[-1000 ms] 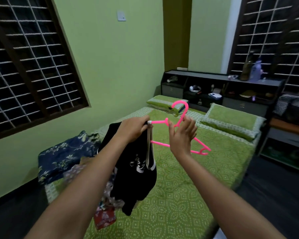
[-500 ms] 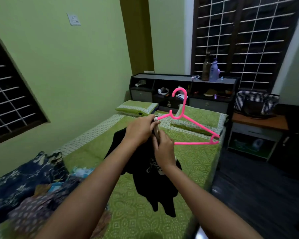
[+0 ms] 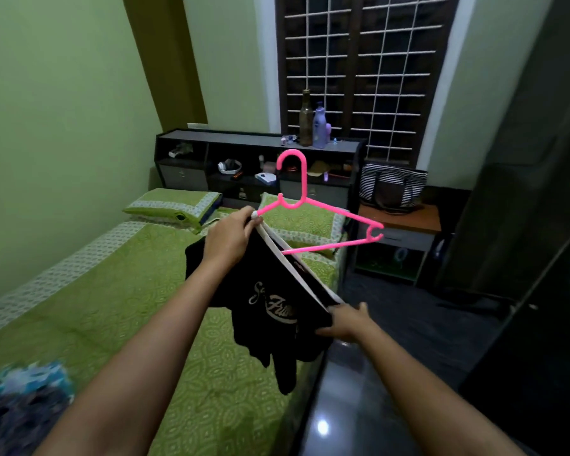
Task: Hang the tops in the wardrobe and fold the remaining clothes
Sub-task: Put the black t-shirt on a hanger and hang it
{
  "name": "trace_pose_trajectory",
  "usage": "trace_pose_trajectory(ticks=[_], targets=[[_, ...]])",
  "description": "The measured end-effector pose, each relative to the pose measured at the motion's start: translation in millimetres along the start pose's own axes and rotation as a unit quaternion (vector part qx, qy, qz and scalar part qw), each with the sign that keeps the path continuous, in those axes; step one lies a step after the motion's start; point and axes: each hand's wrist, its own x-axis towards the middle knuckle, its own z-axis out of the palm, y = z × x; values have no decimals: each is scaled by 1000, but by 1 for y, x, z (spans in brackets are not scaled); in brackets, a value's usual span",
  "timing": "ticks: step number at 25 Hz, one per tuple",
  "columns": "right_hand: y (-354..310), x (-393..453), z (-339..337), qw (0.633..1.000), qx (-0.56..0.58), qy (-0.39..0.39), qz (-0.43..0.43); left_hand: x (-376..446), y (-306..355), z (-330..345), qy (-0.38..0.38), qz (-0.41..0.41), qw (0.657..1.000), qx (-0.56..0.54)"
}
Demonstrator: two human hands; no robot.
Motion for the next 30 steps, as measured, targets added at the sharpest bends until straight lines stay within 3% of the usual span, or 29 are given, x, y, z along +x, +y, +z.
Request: trace_pose_trajectory(ticks=[4,9,14,17,20,22,25,27,30], targets=[[96,12,-22,986,-15,134,96,31,-21,50,-64,57,996,28],[158,50,-76,964,20,207,165,84,-24,125,-111,67,991,-31],[209,98,-127,944,-114,287,121,182,1,186,-108,146,983,3],[222,125,-163,922,-98,364,92,247,31,219,-94,171,981,-25],[251,144,-186,876,9,461,141,302,61,245,-83,189,977,-53],[283,151,-196,866,86,447,209,331,77,261,-85,210,972,-59],[335,165,-204,914,83,309,250,371,100,292,-117,224,963,-96],[366,182,-210,914,80,313,246,399,123,319,-134,234,954,-134],[410,204,-225,886,86,389,238,438,166,355,-154,245,940,-179]])
